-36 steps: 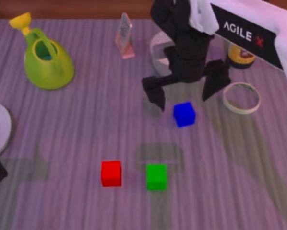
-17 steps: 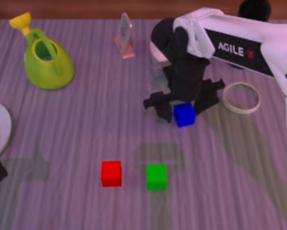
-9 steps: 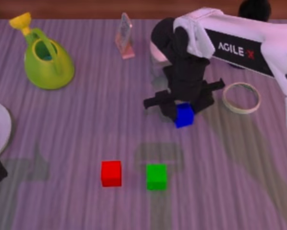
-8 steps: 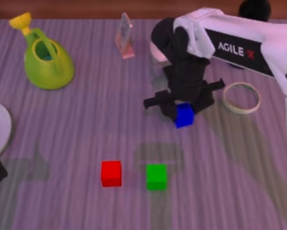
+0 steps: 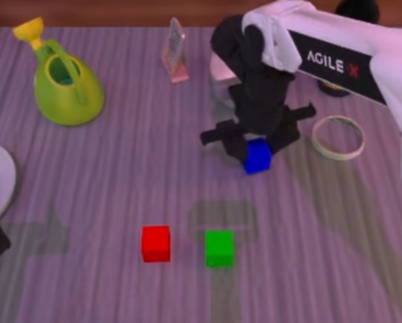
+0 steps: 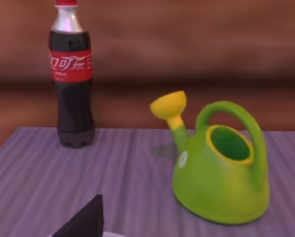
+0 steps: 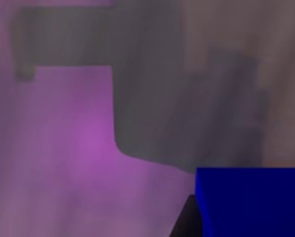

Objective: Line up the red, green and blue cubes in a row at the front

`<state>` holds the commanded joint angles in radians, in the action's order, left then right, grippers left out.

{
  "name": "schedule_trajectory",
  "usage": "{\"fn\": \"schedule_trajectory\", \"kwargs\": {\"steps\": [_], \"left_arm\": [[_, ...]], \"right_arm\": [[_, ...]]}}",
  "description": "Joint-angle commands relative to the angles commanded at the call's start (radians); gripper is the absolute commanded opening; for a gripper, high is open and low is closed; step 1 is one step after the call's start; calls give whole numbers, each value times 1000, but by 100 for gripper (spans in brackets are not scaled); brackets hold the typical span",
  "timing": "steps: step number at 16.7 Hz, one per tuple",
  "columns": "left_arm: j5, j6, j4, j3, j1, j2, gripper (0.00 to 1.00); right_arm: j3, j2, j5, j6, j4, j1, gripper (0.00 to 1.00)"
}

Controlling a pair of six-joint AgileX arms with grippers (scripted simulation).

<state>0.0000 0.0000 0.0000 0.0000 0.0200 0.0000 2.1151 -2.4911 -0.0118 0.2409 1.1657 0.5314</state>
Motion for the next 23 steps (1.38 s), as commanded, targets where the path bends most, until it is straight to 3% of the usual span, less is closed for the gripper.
{"fn": "schedule_trajectory", "kwargs": {"steps": [5,13,17,23], "left_arm": [[0,0,0,0,0,0,100],[0,0,0,0,0,0,100],[0,0,0,0,0,0,100],[0,0,0,0,0,0,100]], "right_arm": [[143,23,-2,-1,165,5,0],[120,53,-1,22,165,6,0],[-70,191,-1,115,106,37,0],[-527,477,-3,316,-15,104,0]]}}
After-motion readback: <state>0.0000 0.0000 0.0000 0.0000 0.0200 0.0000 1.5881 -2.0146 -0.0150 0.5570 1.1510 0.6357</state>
